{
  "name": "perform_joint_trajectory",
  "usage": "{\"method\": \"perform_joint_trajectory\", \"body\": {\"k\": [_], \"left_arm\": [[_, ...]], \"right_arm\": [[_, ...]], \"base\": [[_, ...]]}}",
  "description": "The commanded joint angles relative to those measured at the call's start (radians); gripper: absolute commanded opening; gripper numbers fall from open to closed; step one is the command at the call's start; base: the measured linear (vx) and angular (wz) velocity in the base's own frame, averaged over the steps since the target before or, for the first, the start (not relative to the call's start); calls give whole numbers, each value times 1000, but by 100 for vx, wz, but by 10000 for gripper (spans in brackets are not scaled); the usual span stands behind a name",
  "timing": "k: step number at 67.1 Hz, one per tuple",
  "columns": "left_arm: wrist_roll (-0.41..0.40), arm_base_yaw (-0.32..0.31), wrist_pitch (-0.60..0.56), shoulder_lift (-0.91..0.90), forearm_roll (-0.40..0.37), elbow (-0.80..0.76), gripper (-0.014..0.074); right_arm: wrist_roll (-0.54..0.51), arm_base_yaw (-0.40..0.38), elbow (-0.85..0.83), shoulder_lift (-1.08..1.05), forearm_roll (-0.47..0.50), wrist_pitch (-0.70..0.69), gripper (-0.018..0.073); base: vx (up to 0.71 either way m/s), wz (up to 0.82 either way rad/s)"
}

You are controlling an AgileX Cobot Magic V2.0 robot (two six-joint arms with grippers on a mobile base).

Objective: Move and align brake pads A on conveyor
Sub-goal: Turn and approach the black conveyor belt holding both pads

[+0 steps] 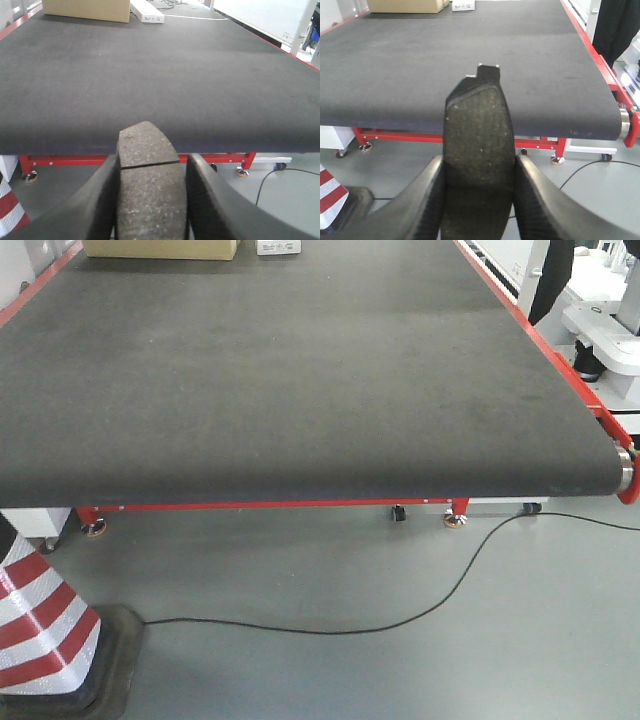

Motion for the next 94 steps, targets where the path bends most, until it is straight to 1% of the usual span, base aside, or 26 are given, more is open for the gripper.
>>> {"method": "perform_joint_trajectory", "body": {"k": [1,94], "left_arm": [[-9,0,-94,4,-9,-30,-6],[-9,0,-94,4,-9,-30,-6]], "right_arm": [[-3,-1,-28,12,-15,-98,-4],[-3,-1,-28,12,-15,-98,-4]], "base": [[20,-2],[32,3]]}}
